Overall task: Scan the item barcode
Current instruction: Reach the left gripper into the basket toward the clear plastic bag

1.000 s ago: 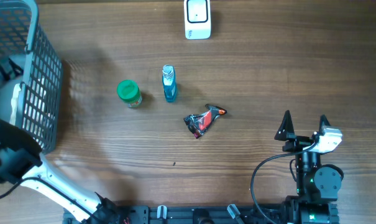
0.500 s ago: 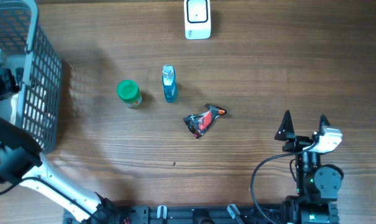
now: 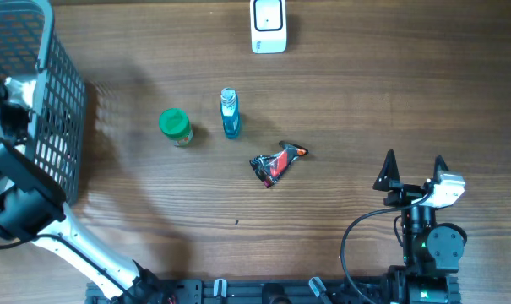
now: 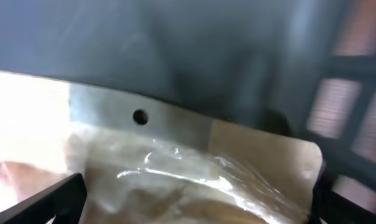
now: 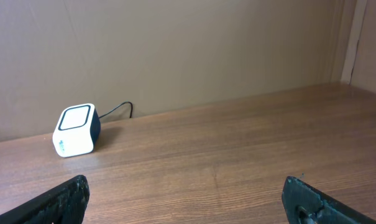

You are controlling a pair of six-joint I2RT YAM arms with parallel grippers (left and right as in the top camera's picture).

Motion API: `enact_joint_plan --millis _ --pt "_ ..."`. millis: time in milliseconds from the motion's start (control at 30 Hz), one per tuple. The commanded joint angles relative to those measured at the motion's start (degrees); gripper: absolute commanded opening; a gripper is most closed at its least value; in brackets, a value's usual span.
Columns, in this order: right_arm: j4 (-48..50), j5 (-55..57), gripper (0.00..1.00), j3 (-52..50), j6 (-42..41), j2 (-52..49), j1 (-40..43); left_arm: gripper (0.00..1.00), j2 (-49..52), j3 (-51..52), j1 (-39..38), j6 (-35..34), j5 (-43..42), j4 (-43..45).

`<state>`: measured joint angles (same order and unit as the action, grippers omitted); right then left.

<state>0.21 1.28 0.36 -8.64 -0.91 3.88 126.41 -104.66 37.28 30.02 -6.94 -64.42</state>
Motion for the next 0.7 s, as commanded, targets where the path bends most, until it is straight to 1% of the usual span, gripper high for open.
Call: enact_joint_plan --millis 0,33,133,233,300,367,500,600,667 --pt "0.20 -0.76 1.00 -0.07 1.11 0.11 -0.17 1.00 0.48 0.96 -0.15 -6.21 15.87 0.44" --pt "0.20 -0.79 1.00 -0.04 1.11 0.11 -0.17 1.00 0.48 0.96 -0.15 -7.91 19.23 0.63" --pt "0.20 -0.76 1.00 -0.07 1.11 0.11 -0.17 1.00 0.48 0.94 -0.15 -9.88 23.65 1.09" --pt "0.20 -0.76 1.00 -0.07 1.11 0.11 -0.17 1.00 0.48 0.94 -0.17 -14.67 31.26 2.16" --pt "0.20 -0.76 1.00 -0.07 1.11 0.11 -0.17 1.00 0.48 0.94 -0.15 -16.44 33.42 2.03" --pt "0.20 -0.79 1.00 -0.07 1.11 0.11 -0.17 1.00 0.48 0.94 -0.17 -20.33 37.09 1.88" --pt "0.20 -0.76 1.00 -0.07 1.14 0.11 -0.17 1.00 0.48 0.94 -0.15 -26.95 38.12 -0.24" --pt "0.20 -0.76 1.00 -0.07 1.11 0.11 -0.17 1.00 0.48 0.96 -0.15 -34.97 38.14 -2.58" --pt "0.20 -0.76 1.00 -0.07 1.14 0.11 -0.17 1.00 0.48 0.96 -0.15 -38.80 38.34 -3.87"
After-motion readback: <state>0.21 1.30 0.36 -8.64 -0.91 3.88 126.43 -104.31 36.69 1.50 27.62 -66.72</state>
